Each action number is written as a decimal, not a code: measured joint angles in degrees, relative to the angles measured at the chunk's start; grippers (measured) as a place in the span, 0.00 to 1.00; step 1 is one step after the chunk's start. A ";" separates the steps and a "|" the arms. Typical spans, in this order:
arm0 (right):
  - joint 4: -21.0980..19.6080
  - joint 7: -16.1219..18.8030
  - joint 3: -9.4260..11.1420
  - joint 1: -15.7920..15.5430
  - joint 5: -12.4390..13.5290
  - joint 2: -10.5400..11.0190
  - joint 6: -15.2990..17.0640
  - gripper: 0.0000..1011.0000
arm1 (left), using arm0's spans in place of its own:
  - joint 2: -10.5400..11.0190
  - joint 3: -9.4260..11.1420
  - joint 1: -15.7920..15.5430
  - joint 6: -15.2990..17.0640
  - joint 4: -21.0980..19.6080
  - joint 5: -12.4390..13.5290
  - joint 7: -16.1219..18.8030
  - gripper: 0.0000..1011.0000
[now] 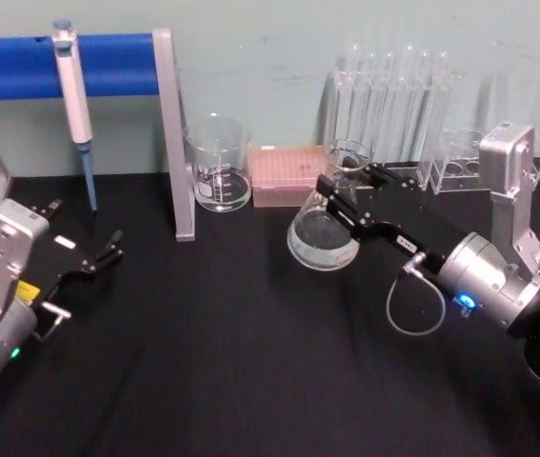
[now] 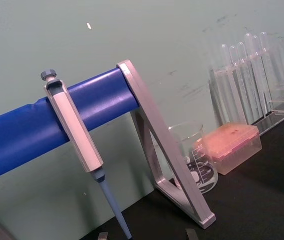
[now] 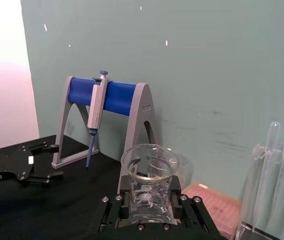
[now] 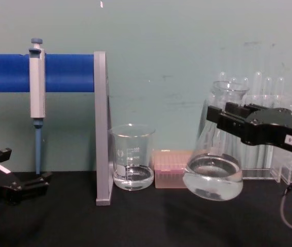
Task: Grasp the erlenmeyer flask with one hand, shake it three times, then place it back.
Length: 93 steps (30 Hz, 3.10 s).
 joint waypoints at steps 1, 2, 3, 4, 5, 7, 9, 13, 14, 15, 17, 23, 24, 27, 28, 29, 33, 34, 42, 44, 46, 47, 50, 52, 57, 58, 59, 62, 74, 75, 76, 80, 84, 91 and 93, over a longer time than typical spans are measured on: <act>0.00 0.05 0.01 0.00 -0.15 -0.07 0.03 0.46 | 0.00 0.00 0.00 0.00 0.00 0.00 0.00 0.99; 0.02 0.18 0.01 0.00 -0.23 -0.16 0.06 0.46 | 0.00 0.00 0.00 0.00 0.00 0.00 0.00 0.99; 0.13 0.57 0.01 0.02 -0.48 -0.28 0.18 0.46 | 0.00 0.00 0.00 0.00 0.00 0.00 0.00 0.99; 0.29 1.16 -0.08 0.15 -0.70 -0.40 0.29 0.46 | 0.00 0.00 0.00 0.00 0.00 0.00 0.00 0.99; 0.40 1.50 -0.15 0.25 -0.73 -0.46 0.32 0.46 | 0.00 0.00 0.00 0.00 0.00 0.00 0.00 0.99; 0.82 2.61 -0.51 0.65 -0.86 -0.63 0.37 0.46 | 0.00 0.00 0.00 0.00 0.00 0.00 0.00 0.99; 1.16 3.50 -0.94 1.08 -0.89 -0.76 0.37 0.46 | 0.00 0.00 0.00 0.00 0.00 0.00 0.00 0.99; 2.46 7.36 -2.89 2.95 -0.90 -1.11 0.07 0.46 | 0.00 0.00 0.00 0.00 0.00 0.00 0.00 0.99; 3.08 9.30 -4.02 3.88 -0.85 -1.31 -0.22 0.46 | 0.00 0.00 0.00 0.00 0.00 0.00 0.00 0.99; 3.30 10.14 -4.42 4.22 -0.79 -1.43 -0.36 0.46 | 0.00 0.00 0.00 0.00 0.00 0.00 0.00 0.99; 3.90 12.00 -5.62 5.21 -0.56 -1.71 -0.66 0.46 | 0.00 0.00 0.00 0.00 0.00 0.00 0.00 0.99; 6.47 19.74 -10.17 8.84 1.16 -2.95 -1.56 0.46 | 0.00 0.00 0.00 0.00 0.00 0.00 0.00 0.99; 6.66 20.29 -10.54 9.07 1.27 -3.04 -1.63 0.46 | 0.00 0.00 0.00 0.00 0.00 0.00 0.00 0.99; 7.40 22.48 -11.91 10.13 1.79 -3.38 -2.12 0.46 | 0.00 0.00 0.00 0.00 0.00 0.00 0.00 0.99; 7.49 22.74 -12.14 10.31 1.87 -3.43 -2.22 0.46 | 0.00 0.00 0.00 0.00 0.00 0.00 0.00 0.99; 7.64 23.28 -12.54 10.61 2.09 -3.48 -2.44 0.46 | 0.00 0.00 0.00 0.00 0.00 0.00 0.00 0.99; 7.86 23.79 -13.08 10.98 2.52 -3.47 -2.77 0.46 | 0.00 0.00 0.00 0.00 0.00 0.00 0.00 0.99; 7.89 23.80 -13.19 11.02 2.76 -3.42 -2.91 0.46 | 0.00 0.00 0.00 0.00 0.00 0.00 0.00 0.99; 6.67 19.62 -12.32 9.40 3.65 -2.66 -3.96 0.46 | 0.00 0.00 0.00 0.00 0.00 0.00 0.00 0.99; 6.12 18.24 -11.76 8.82 3.65 -2.36 -4.20 0.46 | 0.00 0.00 0.00 0.00 0.00 0.00 0.00 0.99; 5.16 15.82 -10.63 7.74 3.52 -1.78 -4.48 0.46 | 0.00 0.00 0.00 0.00 0.00 0.00 0.00 0.99; 4.78 14.89 -10.13 7.31 3.40 -1.52 -4.55 0.46 | 0.00 0.00 0.00 0.00 0.00 0.00 0.00 0.99; 3.14 10.91 -7.83 5.39 2.70 -0.49 -4.68 0.46 | 0.00 0.00 0.00 0.00 0.00 0.00 0.00 0.99; 2.23 8.73 -6.49 4.26 2.29 0.05 -4.68 0.46 | 0.00 0.00 0.00 0.00 0.00 0.00 0.00 0.99; -1.27 1.36 -1.56 -0.12 0.76 1.92 -4.47 0.46 | 0.00 0.00 0.00 0.00 0.00 0.00 0.00 0.99; -2.20 -0.67 -0.14 -1.45 0.38 2.35 -4.29 0.46 | 0.00 0.00 0.00 0.00 0.00 0.00 0.00 0.99; -2.20 -0.67 -0.14 -1.45 0.38 2.35 -4.29 0.46 | 0.00 0.00 0.00 0.00 0.00 0.00 0.00 0.99; -4.04 -4.96 2.84 -4.10 -0.49 3.05 -3.65 0.46 | 0.00 0.00 0.00 0.00 0.00 0.00 0.00 0.99; -5.78 -9.35 7.49 -7.21 -2.30 3.12 -2.38 0.46 | 0.00 0.00 0.00 0.00 0.00 0.00 0.00 0.99; -5.52 -8.82 7.49 -6.96 -2.34 2.90 -2.38 0.46 | 0.00 0.00 0.00 0.00 0.00 0.00 0.00 0.99; -5.35 -8.48 7.48 -6.78 -2.36 2.80 -2.38 0.46 | 0.00 0.00 0.00 0.00 0.00 0.00 0.00 0.99; -4.35 -5.98 6.92 -5.57 -2.35 2.25 -2.40 0.46 | 0.00 0.00 0.00 0.00 0.00 0.00 0.00 0.99; -2.87 -1.99 5.59 -3.68 -1.90 1.31 -2.48 0.46 | 0.00 0.00 0.00 0.00 0.00 0.00 0.00 0.99; 0.36 5.24 1.91 0.06 -0.61 -0.86 -2.69 0.46 | 0.00 0.00 0.00 0.00 0.00 0.00 0.00 0.99; 1.03 6.81 0.82 0.98 -0.33 -1.22 -2.73 0.46 | 0.00 0.00 0.00 0.00 0.00 0.00 0.00 0.99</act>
